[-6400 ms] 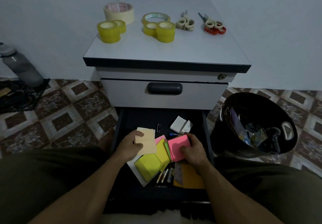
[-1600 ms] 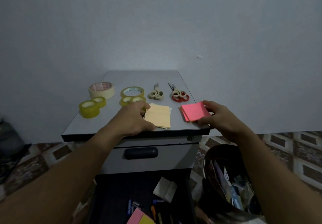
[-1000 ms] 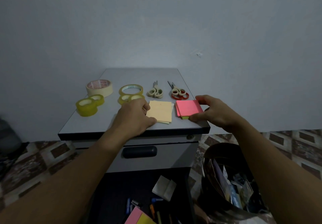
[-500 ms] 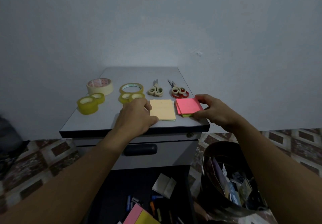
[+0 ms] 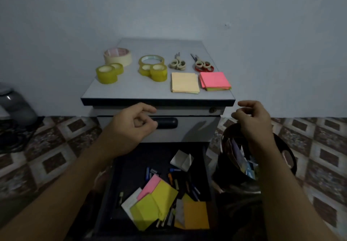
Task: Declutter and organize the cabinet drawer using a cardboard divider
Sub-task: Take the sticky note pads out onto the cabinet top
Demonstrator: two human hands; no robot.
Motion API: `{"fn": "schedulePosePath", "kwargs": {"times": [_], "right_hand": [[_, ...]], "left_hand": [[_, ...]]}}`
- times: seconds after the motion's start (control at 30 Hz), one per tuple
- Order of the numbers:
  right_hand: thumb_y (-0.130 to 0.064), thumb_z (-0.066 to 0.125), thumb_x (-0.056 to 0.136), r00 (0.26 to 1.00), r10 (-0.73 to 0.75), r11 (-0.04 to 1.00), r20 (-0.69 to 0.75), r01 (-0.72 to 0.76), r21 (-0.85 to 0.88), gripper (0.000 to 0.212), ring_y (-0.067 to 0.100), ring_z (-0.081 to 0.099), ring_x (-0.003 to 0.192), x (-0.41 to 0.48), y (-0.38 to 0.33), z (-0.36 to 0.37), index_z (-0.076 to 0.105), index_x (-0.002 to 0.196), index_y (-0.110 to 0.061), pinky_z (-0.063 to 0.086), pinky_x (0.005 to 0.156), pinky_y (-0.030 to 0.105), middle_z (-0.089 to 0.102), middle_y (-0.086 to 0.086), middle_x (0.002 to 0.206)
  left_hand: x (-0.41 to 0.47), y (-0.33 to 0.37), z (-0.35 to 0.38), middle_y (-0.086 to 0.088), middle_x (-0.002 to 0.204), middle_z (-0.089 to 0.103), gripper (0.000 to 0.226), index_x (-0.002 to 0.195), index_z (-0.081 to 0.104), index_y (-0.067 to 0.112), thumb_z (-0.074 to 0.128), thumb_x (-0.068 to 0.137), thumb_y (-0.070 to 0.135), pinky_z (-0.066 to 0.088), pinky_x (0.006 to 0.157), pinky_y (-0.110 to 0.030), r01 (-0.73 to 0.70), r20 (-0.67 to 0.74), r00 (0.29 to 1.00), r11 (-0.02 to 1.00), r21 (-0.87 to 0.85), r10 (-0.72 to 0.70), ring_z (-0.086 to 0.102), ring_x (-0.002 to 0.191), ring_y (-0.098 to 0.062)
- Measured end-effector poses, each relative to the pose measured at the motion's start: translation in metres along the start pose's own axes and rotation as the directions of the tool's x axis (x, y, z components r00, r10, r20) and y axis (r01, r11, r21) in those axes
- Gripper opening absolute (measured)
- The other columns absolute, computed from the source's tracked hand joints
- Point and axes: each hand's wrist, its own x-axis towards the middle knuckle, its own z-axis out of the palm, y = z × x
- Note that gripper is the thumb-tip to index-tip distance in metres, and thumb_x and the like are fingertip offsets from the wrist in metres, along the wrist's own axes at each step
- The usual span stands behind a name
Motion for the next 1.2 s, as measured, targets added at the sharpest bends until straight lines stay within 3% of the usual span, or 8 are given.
{"fn": "schedulePosePath", "kwargs": {"times": [0.27, 0.43, 0.53, 0.6, 0.73, 0.83, 1.03, 1.2], "right_hand": [[-0.009, 0.066, 0.09, 0.884, 0.153, 0.973, 0.443, -0.056, -0.225, 0.025, 0.016, 0.063, 0.081, -0.055, 0.031, 0.04, 0.062, 0.112, -0.021, 0.052, 0.068, 0.031, 0.066, 0.005, 0.098], [-0.01, 0.07, 0.087, 0.733, 0.303, 0.935, 0.609, -0.103, -0.341, 0.037, 0.03, 0.064, 0.092, -0.077, 0.079, 0.075, 0.061, 0.119, -0.024, 0.054, 0.079, 0.048, 0.061, 0.003, 0.113], [0.0, 0.066, 0.086, 0.702, 0.379, 0.915, 0.603, -0.186, -0.359, 0.04, 0.029, 0.061, 0.08, -0.086, 0.107, 0.083, 0.059, 0.12, -0.02, 0.054, 0.074, 0.046, 0.06, 0.011, 0.115], [0.01, 0.061, 0.086, 0.679, 0.42, 0.898, 0.602, -0.216, -0.383, 0.038, 0.024, 0.06, 0.083, -0.094, 0.116, 0.085, 0.057, 0.117, -0.011, 0.055, 0.069, 0.033, 0.061, 0.017, 0.108], [0.0, 0.06, 0.083, 0.584, 0.506, 0.734, 0.634, 0.095, -0.673, 0.056, 0.023, 0.059, 0.113, -0.108, 0.132, 0.083, 0.053, 0.133, -0.024, 0.052, 0.094, 0.033, 0.061, 0.004, 0.123], [-0.002, 0.057, 0.085, 0.523, 0.571, 0.676, 0.632, 0.137, -0.724, 0.063, 0.022, 0.053, 0.124, -0.112, 0.136, 0.081, 0.046, 0.142, -0.026, 0.049, 0.091, 0.027, 0.055, 0.003, 0.136], [-0.004, 0.054, 0.088, 0.524, 0.592, 0.588, 0.612, 0.239, -0.773, 0.06, 0.026, 0.056, 0.113, -0.115, 0.147, 0.086, 0.043, 0.143, -0.027, 0.044, 0.077, 0.026, 0.051, 0.012, 0.135], [-0.003, 0.052, 0.087, 0.557, 0.577, 0.568, 0.598, 0.253, -0.783, 0.062, 0.032, 0.048, 0.127, -0.119, 0.155, 0.087, 0.04, 0.143, -0.029, 0.045, 0.102, 0.032, 0.042, 0.015, 0.141]], "left_hand": [[-0.055, -0.092, 0.028, 0.009, 0.1, 0.068, 0.04, 0.126, 0.057, 0.031, 0.073, 0.089, 0.029, 0.052, 0.074, -0.021, 0.295, 0.277, 0.903, 0.943, 0.157, -0.328, 0.066, 0.087, -0.007], [-0.075, -0.132, 0.052, 0.001, 0.12, 0.057, 0.062, 0.14, 0.047, 0.038, 0.076, 0.086, 0.03, 0.047, 0.078, -0.016, 0.379, 0.44, 0.783, 0.898, 0.225, -0.44, 0.061, 0.102, -0.012], [-0.085, -0.151, 0.064, -0.006, 0.13, 0.054, 0.07, 0.144, 0.044, 0.037, 0.078, 0.083, 0.028, 0.05, 0.088, -0.025, 0.415, 0.484, 0.717, 0.865, 0.284, -0.503, 0.061, 0.108, -0.016], [-0.091, -0.159, 0.069, -0.003, 0.13, 0.053, 0.068, 0.142, 0.046, 0.036, 0.078, 0.082, 0.027, 0.05, 0.093, -0.028, 0.37, 0.502, 0.696, 0.855, 0.363, -0.514, 0.057, 0.112, -0.014], [-0.096, -0.165, 0.079, -0.001, 0.128, 0.052, 0.071, 0.142, 0.044, 0.039, 0.076, 0.079, 0.03, 0.049, 0.097, -0.034, 0.266, 0.512, 0.696, 0.843, 0.468, -0.504, 0.053, 0.112, -0.018], [-0.098, -0.165, 0.084, 0.001, 0.129, 0.049, 0.074, 0.143, 0.041, 0.039, 0.077, 0.078, 0.03, 0.047, 0.1, -0.036, 0.221, 0.522, 0.696, 0.839, 0.497, -0.493, 0.05, 0.117, -0.021], [-0.1, -0.172, 0.083, 0.003, 0.118, 0.05, 0.066, 0.132, 0.048, 0.042, 0.078, 0.077, 0.023, 0.051, 0.092, -0.034, 0.292, 0.506, 0.715, 0.864, 0.41, -0.481, 0.053, 0.106, -0.015], [-0.102, -0.174, 0.084, 0.002, 0.116, 0.05, 0.069, 0.136, 0.044, 0.044, 0.069, 0.081, 0.01, 0.053, 0.08, -0.029, 0.339, 0.514, 0.7, 0.864, 0.371, -0.496, 0.054, 0.1, -0.015]]}}
